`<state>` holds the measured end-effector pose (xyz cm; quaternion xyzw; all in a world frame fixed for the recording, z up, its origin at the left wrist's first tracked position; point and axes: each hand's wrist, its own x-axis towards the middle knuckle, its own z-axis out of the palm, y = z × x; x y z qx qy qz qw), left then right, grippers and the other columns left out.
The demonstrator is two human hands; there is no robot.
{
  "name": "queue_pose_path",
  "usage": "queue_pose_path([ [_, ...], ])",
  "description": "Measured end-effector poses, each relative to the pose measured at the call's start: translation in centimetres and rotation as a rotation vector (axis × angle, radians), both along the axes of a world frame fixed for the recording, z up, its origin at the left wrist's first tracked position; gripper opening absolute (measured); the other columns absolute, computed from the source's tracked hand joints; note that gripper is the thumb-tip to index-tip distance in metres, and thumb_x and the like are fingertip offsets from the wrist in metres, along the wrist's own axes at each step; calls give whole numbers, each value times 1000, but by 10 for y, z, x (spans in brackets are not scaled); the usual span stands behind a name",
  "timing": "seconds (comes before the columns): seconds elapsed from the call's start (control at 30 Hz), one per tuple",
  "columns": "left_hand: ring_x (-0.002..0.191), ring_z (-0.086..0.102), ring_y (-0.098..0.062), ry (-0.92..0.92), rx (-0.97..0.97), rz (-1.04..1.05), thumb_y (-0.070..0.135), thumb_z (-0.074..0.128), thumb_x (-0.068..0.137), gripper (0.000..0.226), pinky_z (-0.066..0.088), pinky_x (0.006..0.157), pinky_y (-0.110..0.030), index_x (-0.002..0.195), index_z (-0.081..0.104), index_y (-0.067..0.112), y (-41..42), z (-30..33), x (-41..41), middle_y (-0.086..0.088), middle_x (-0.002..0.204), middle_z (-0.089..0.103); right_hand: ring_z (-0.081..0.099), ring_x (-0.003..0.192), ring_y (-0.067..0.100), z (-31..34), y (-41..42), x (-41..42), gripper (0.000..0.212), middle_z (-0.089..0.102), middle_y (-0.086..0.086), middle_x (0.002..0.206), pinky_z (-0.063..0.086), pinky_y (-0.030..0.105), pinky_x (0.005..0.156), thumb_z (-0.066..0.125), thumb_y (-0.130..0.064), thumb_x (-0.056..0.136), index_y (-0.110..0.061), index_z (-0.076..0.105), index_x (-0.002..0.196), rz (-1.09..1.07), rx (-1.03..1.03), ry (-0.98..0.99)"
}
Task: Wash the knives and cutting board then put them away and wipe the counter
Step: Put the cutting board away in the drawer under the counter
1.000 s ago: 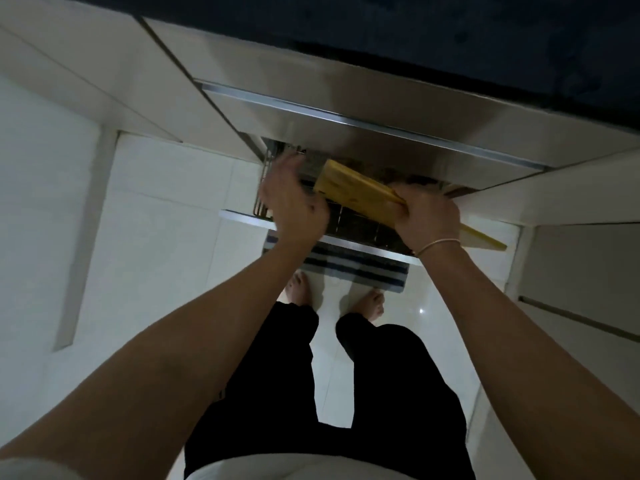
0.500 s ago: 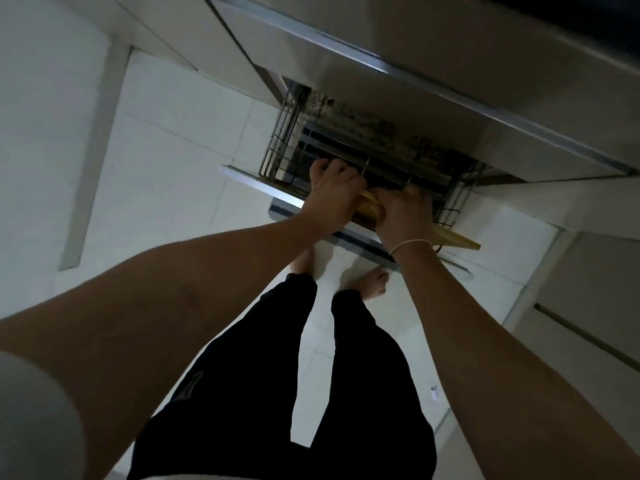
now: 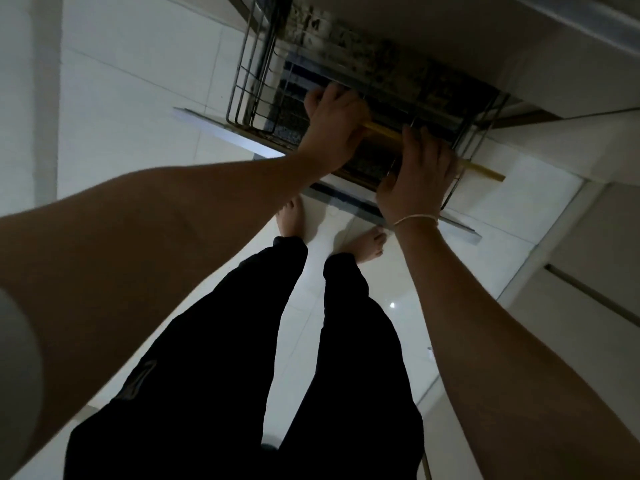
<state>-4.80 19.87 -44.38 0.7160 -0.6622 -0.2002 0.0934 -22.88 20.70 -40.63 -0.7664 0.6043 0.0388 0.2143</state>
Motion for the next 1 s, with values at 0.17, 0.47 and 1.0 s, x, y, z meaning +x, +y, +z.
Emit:
queue_pose_path([
  [0.17, 114, 53, -33, -13, 69, 23, 24, 61, 82, 23, 18, 93, -37, 102, 72, 18, -2, 11, 8, -3, 109, 66, 49, 126, 38, 10, -15, 1, 65, 57, 12, 136, 28, 48, 109, 57, -17, 75, -20, 57, 139, -18, -29, -92],
  [0.47, 118, 46, -27, 44, 260, 37, 28, 65, 90, 14, 20, 99, -43, 102, 70, 22, 26, -14, 2, 3, 114, 63, 45, 133, 36, 1, 14, -14, 65, 51, 13, 144, 36, 50, 111, 59, -8, 75, -13, 55, 139, -33, 61, -192],
  [1.0, 137, 45, -29, 147, 578, 144, 24, 59, 96, 27, 13, 123, -52, 120, 71, 25, -12, -59, 19, -2, 129, 66, 64, 105, 35, -22, 43, -1, 27, 71, 17, 104, 49, 37, 98, 47, -11, 94, -5, 73, 101, -618, 501, -43],
])
